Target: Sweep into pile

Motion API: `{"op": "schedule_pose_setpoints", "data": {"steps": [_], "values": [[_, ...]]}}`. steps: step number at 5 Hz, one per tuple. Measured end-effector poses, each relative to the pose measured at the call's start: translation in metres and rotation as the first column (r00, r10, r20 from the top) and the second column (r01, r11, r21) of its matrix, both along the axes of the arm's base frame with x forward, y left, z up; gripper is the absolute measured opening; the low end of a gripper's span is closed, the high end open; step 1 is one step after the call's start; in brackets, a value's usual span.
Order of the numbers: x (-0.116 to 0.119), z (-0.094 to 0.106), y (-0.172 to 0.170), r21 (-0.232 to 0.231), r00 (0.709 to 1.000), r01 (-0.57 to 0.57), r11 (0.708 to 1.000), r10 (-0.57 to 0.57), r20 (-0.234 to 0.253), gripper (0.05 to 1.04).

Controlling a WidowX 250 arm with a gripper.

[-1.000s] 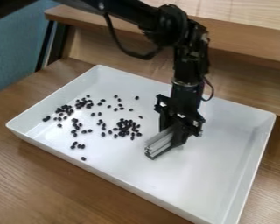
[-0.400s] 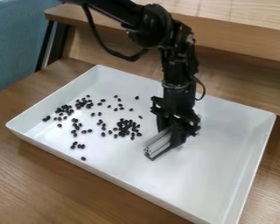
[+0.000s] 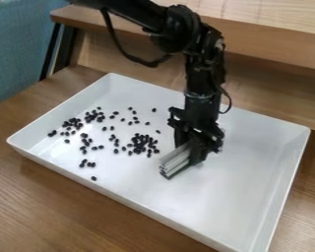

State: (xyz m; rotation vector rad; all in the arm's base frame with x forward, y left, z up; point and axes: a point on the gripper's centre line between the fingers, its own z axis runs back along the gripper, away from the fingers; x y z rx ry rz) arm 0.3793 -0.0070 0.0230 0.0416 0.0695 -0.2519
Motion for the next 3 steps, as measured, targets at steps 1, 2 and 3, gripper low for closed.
{"op": "schedule_pose_setpoints", "data": {"steps": [1, 2, 3], "values": [[0.002, 0.001, 0.001, 0.000, 1.000, 0.000, 1.000, 0.000, 0.005, 0.398], [-0.001, 0.001, 0.016, 0.003, 0.999, -0.038, 0.999, 0.038, 0.016, 0.398], [-0.012, 0.001, 0.043, 0.012, 0.994, -0.113, 0.994, 0.113, 0.013, 0.398]]}}
